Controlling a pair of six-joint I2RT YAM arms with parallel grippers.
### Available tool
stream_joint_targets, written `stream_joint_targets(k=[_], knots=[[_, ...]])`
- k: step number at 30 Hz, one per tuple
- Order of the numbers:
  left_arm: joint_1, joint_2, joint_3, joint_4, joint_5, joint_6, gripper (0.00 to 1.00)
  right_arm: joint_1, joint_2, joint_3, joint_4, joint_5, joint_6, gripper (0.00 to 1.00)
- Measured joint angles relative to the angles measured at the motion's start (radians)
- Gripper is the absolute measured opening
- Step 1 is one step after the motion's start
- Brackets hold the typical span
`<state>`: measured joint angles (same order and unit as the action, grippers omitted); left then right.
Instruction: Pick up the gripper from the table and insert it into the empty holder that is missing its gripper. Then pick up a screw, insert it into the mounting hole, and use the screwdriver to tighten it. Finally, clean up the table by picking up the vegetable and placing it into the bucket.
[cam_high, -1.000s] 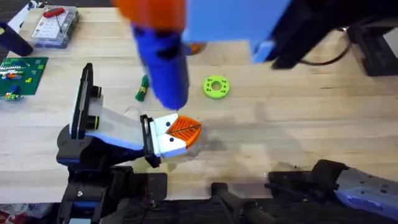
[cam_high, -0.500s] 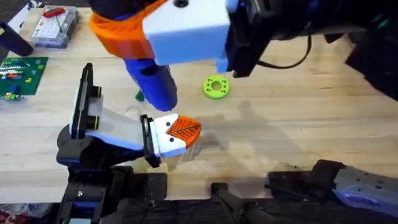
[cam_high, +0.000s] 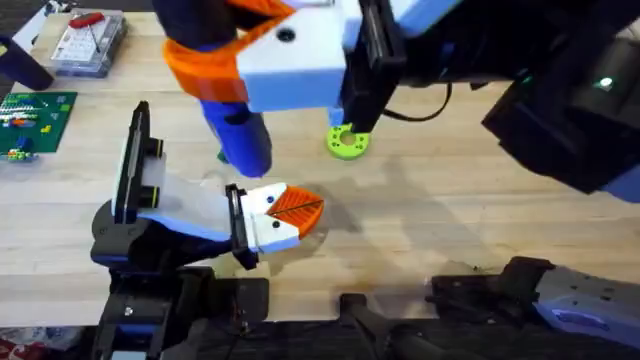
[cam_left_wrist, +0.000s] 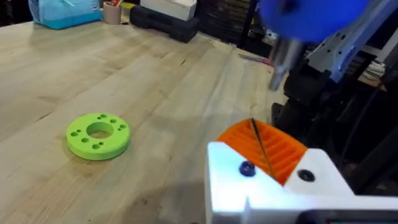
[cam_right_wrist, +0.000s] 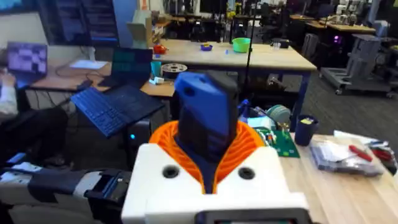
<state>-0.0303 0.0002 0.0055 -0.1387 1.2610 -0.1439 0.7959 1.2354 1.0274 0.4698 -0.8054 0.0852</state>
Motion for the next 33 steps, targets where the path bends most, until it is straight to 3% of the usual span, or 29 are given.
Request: stream_joint_targets(k=[33], knots=[[0.000,0.000,0.000,0.000,0.000,0.000,0.019,-0.004,0.002,-0.098,0.051,-0.004,0.023,0.051]])
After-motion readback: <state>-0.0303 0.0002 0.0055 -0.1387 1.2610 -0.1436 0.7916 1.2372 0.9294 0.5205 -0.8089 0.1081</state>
